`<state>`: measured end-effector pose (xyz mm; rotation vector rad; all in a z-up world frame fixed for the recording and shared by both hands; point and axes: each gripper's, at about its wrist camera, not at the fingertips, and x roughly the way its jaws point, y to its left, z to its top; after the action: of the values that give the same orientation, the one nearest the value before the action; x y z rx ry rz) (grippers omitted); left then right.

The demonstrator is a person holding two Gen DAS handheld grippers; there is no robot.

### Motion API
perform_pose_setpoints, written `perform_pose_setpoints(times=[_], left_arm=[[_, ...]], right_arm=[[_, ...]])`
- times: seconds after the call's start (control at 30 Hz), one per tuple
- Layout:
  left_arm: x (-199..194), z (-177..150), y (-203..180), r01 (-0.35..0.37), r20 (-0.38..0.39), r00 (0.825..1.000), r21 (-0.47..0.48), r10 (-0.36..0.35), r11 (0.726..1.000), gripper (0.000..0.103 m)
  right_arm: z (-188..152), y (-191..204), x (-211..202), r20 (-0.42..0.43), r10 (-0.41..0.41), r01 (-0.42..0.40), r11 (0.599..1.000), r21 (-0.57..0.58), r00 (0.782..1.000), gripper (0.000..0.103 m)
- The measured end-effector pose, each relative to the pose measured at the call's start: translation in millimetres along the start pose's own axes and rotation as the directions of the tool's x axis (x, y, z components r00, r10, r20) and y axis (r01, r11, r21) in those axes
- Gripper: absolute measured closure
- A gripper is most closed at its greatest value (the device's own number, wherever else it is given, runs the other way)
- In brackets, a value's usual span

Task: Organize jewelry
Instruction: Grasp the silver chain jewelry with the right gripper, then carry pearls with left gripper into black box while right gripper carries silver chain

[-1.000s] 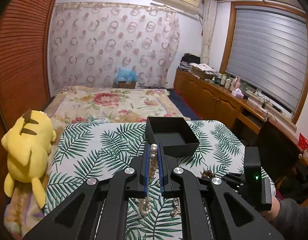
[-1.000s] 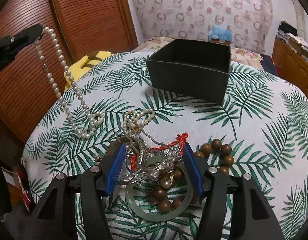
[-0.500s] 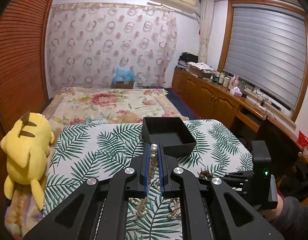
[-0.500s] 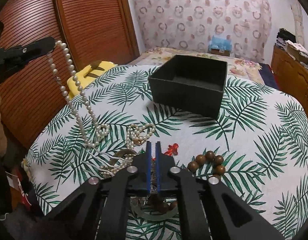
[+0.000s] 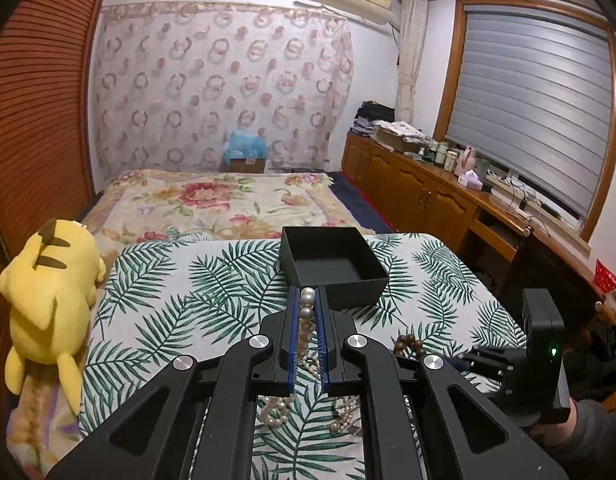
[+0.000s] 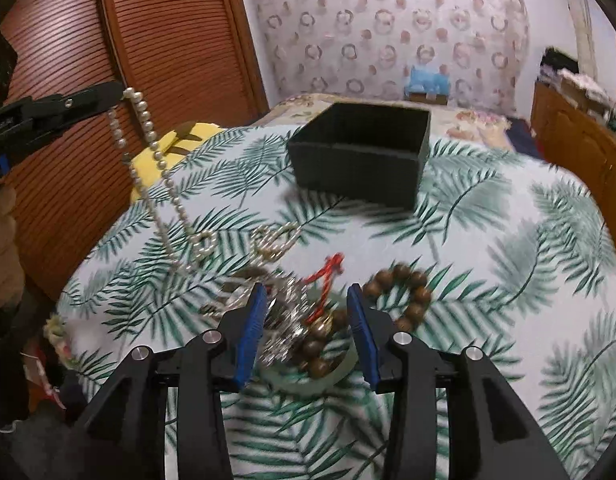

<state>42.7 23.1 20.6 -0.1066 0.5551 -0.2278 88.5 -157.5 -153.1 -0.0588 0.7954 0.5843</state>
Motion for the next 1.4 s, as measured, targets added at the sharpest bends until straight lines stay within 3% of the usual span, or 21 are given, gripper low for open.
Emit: perform_pose_setpoints(times=[0.33,0.4,0.6,0.97,1.4], left_arm=[[0.1,-4.7,-0.9,0.003,-0.004,1.0,0.002,-0.003,1.0,0.096],[-0.3,-5.7,-1.5,0.003,-0.004,1.0,0.002,-0.003,1.0,0.096],[-0.5,-5.5,-1.5,0.004,-0.004,1.0,0.003,-0.004,1.0,0.096],[-1.0,-8.7,-0.8,0.005,-0.004,1.0,0.006,-0.005,1.0,0.096],[-2.2,10.7,-8.5,0.003,0.025,1.0,0.042,-0.004,0.999,0.096]], right_arm=[[-6.3,9.0,20.9,-0.044,0.029,-0.028,1.0,0.005,0.999,0.056],[-6.6,8.8,20.5,-0.045,0.033,-0.033,0.999,0.008,0.998,0.059],[-5.6,12.9,14.1,-0.026,0.031,-0.032,0.999,-0.016,0.999,0.082],[7.9,10.6,-4.6,0.049,-0.017,0.02,0.998,-0.058,0.999,0.093],[34.7,1.6,-24.9,0.126,-0.04,0.052,0.994,-0.093,0.991,0.094]])
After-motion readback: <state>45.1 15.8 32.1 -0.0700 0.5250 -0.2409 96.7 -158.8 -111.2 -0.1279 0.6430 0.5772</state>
